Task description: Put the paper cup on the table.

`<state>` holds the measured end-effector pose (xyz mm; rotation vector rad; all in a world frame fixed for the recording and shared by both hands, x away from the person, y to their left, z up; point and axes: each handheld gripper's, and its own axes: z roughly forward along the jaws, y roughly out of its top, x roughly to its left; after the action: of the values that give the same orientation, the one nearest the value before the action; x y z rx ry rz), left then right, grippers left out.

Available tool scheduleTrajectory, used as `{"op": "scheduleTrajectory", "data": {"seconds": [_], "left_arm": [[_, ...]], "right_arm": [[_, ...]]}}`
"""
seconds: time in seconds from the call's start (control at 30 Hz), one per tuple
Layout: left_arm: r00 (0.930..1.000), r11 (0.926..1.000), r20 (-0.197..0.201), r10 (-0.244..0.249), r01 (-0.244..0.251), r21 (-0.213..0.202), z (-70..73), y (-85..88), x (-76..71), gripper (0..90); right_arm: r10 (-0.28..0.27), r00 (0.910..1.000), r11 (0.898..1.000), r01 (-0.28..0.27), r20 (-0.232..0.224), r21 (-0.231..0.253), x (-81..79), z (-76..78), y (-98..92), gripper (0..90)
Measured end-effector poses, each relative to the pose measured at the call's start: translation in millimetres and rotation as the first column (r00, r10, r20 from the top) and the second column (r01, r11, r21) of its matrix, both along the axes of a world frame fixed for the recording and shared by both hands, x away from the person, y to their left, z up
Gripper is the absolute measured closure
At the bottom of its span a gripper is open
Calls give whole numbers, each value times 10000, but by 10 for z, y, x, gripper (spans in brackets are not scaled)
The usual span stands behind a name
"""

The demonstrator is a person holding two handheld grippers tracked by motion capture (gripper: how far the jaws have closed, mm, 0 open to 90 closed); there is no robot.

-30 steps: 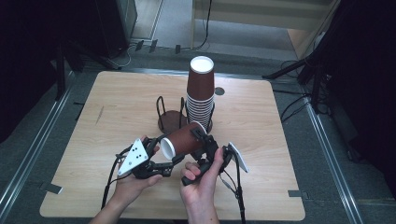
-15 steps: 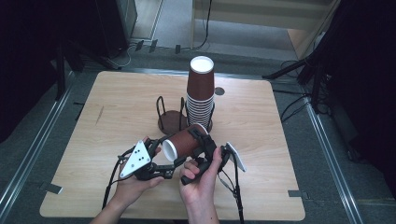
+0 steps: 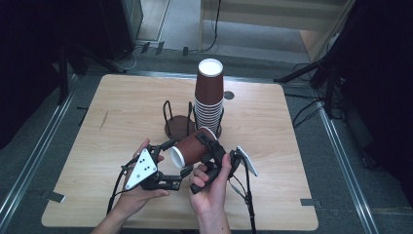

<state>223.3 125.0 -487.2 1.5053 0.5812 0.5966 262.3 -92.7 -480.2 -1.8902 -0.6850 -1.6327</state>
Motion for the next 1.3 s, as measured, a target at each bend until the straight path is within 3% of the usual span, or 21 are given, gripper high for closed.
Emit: {"op": "scheduleTrajectory", "data": {"seconds": [0.07,0.2,0.3,0.43,0.63,0.87,1.13,1.27,1.3], "left_arm": [[9999,9999,-111,-99,99,-85,-5,-3,-7,4],[9987,9994,-371,338,-339,-15,-16,-24,-40,0],[9980,9995,-560,306,-309,-36,-38,-31,-52,0],[9965,9995,-764,327,-325,43,-68,-15,-59,0],[9945,9988,-932,480,-478,41,-85,52,-66,0],[9916,9975,-1084,700,-704,3,-118,148,-76,0],[9881,9955,-1214,939,-947,-11,-144,248,-86,0],[9853,9938,-1311,1100,-1108,9,-168,306,-82,0],[9850,9936,-1310,1120,-1127,22,-173,316,-80,0]], "right_arm": [[38,9998,9997,-34,171,-224,7,18,-18,122],[-71,9980,9978,111,620,-649,6,64,-68,122],[-195,9956,9940,292,916,-1052,10,99,-100,123],[-287,9899,9842,523,1391,-1689,12,130,-134,123],[-299,9812,9601,812,1907,-2674,11,169,-159,123],[-268,9658,9134,1285,2580,-3862,3,213,-173,122],[17,9514,8727,1489,3079,-4649,-1,256,-200,122],[90,9430,8433,1717,3328,-5093,-4,282,-226,122],[161,9402,8315,1765,3403,-5268,-3,288,-235,122]]}}
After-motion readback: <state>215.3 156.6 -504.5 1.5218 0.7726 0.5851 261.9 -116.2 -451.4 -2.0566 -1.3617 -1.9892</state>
